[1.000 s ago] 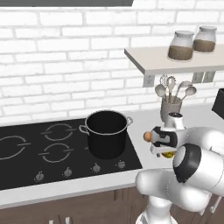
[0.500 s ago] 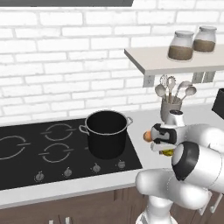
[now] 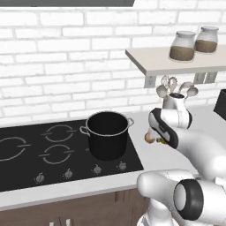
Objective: Put the lemon and onion in the pot. Retrieve the spatula and lightly stir the vegetables in the pot.
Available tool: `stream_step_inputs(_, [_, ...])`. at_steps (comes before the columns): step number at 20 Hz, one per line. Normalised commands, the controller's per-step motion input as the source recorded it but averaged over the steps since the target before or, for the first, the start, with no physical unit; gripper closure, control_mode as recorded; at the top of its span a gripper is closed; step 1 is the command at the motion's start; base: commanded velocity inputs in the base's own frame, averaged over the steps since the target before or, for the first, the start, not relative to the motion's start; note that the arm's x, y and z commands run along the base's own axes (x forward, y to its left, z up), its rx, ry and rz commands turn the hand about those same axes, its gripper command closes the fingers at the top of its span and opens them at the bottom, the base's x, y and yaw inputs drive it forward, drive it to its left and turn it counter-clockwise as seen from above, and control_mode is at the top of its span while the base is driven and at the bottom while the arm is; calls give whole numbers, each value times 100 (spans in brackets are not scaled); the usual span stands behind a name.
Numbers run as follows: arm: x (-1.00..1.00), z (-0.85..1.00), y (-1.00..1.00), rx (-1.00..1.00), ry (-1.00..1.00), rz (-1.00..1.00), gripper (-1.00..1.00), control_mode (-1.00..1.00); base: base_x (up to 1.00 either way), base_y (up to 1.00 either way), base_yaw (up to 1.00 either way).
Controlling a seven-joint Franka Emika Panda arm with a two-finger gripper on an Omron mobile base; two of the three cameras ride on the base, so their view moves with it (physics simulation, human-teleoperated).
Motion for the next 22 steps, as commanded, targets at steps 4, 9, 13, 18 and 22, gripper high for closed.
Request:
stream_step_inputs(4, [-28,100,63,0,-11,0,100,-100,0,0,0])
stream_step_inputs(9, [-23,100,67,0,-7,0,100,-100,0,0,0])
stream_step_inputs(13, [1,81,60,0,-5,0,100,-100,0,0,0])
stream_step_inputs(18, [38,18,61,0,-6,1,100,-100,0,0,0])
stream_step_inputs(22, [62,-1,69,0,-2,0,100,-100,0,0,0])
